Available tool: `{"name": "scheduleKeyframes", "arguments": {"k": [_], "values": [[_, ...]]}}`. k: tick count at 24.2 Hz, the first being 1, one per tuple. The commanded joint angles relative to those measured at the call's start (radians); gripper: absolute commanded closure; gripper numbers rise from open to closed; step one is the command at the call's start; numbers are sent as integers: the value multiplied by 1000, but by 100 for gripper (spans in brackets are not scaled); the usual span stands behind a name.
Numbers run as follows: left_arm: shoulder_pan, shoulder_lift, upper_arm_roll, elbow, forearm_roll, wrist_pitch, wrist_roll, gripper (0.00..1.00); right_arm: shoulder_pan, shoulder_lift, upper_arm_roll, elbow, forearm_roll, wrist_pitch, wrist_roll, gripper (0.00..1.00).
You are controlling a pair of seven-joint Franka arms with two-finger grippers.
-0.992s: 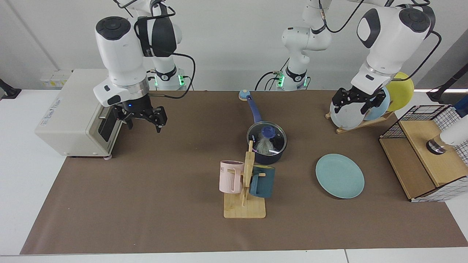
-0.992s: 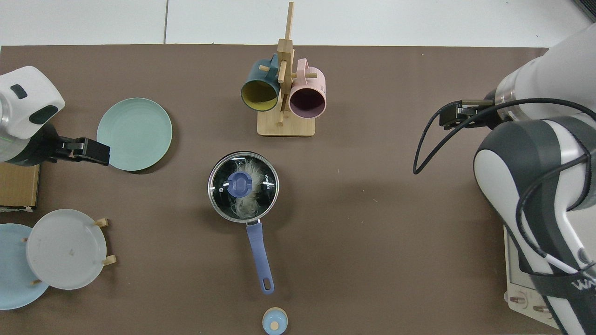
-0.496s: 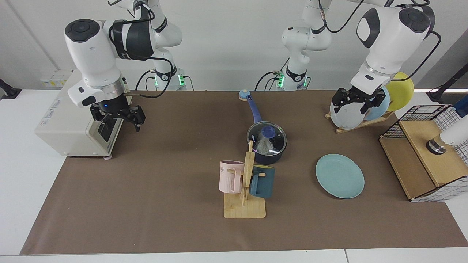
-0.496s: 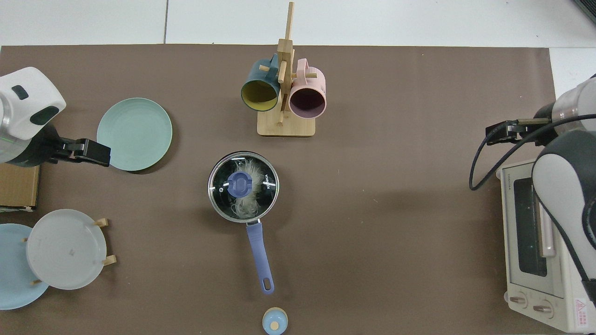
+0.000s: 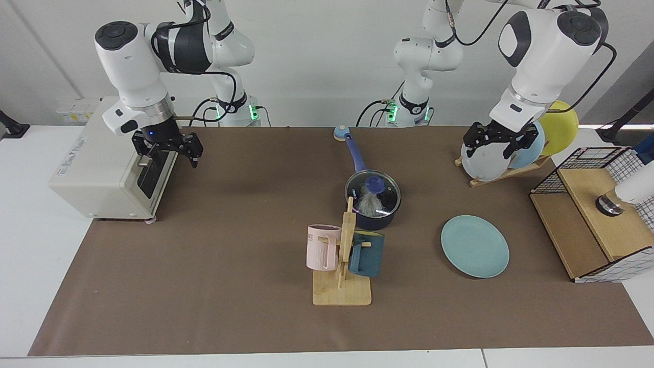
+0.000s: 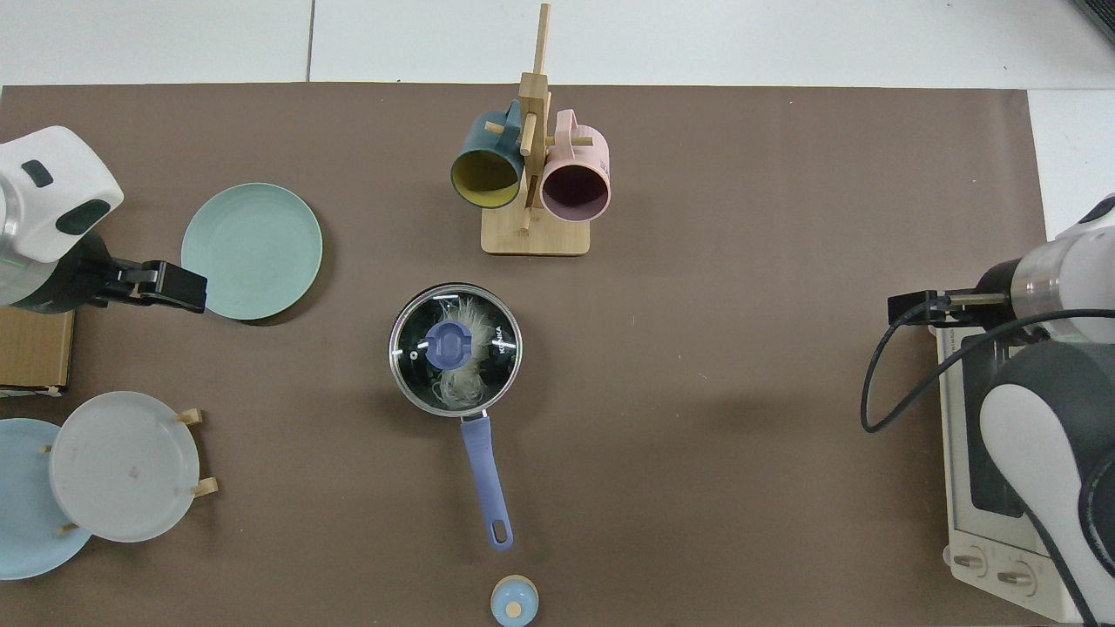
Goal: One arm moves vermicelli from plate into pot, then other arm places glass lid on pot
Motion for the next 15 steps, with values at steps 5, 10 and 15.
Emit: {"name": "scheduleKeyframes", "arguments": {"k": [5,10,15], "values": [[-10,-9,2,18,21,-30,-7,0,20,40,8,136,24,-113,-38,1],[-8,-9,2,18,21,-32,-4,0,23,43,9,142,30,-114,-29,1],[-7,-10,3,14,16,-33,-4,0,22,45,9,156,76,-115,-26,1]]}}
